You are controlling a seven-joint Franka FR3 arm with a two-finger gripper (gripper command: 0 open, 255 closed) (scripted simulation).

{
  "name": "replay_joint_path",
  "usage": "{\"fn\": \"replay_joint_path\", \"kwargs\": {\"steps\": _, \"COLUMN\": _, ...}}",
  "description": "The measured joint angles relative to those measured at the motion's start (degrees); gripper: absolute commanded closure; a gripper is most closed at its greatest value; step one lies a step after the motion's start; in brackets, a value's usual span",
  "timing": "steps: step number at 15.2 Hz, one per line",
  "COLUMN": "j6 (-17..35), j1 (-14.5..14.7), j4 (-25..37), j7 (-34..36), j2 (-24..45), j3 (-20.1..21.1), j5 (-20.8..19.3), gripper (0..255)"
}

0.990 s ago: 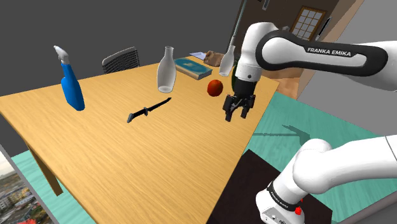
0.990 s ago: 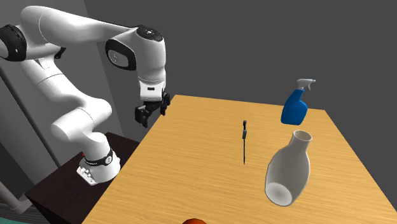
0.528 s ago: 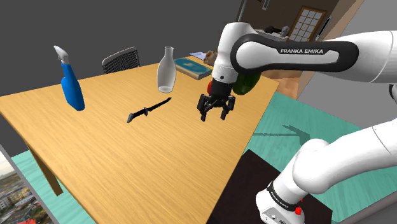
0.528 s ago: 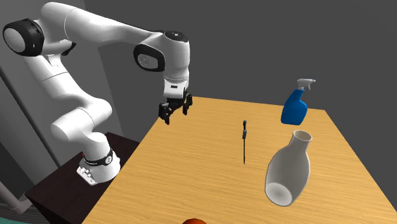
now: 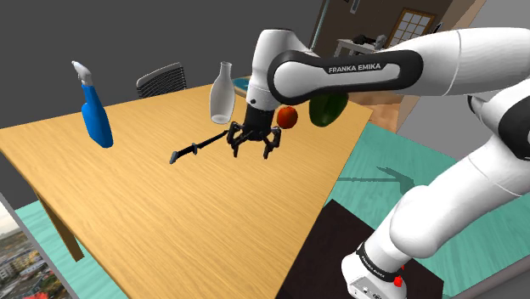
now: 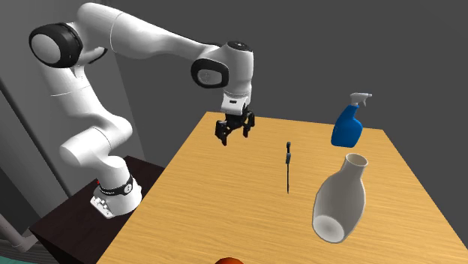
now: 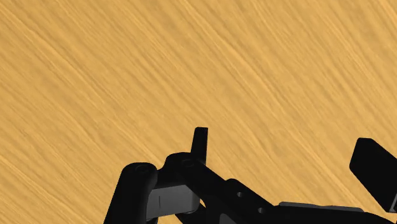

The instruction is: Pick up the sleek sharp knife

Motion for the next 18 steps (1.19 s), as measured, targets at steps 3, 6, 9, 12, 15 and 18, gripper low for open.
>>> {"fn": "replay_joint_path", "kwargs": {"steps": 3, "j6": 2.1, "j1": -0.1, "j4": 5.5, "j7": 7.4, "j2": 6.8, "j3": 1.8, "j5": -3.6, "gripper": 0}}
{"fn": "replay_joint_path", "kwargs": {"steps": 6, "j6": 3.1, "j1": 0.5, "j4": 12.0, "j7": 14.8, "j2": 14.0, "j3": 2.8, "j5": -8.1, "gripper": 0}}
{"fn": "replay_joint_path", "kwargs": {"steps": 9, "j6": 2.4, "j1": 2.0, "j4": 20.1, "j7": 21.8, "j2": 21.4, "j3": 2.7, "j5": -12.8, "gripper": 0}}
{"fn": "replay_joint_path", "kwargs": {"steps": 12, "j6": 1.0, "j1": 4.0, "j4": 28.3, "j7": 27.7, "j2": 28.1, "j3": 1.7, "j5": -16.8, "gripper": 0}}
{"fn": "replay_joint_path", "kwargs": {"steps": 15, "j6": -1.8, "j1": 7.2, "j4": 38.6, "j7": 33.2, "j2": 35.7, "j3": 0.3, "j5": -20.6, "gripper": 0}}
{"fn": "replay_joint_path", "kwargs": {"steps": 18, "j6": -0.7, "j1": 7.7, "j4": 39.7, "j7": 34.5, "j2": 37.9, "j3": -0.4, "j5": -21.6, "gripper": 0}}
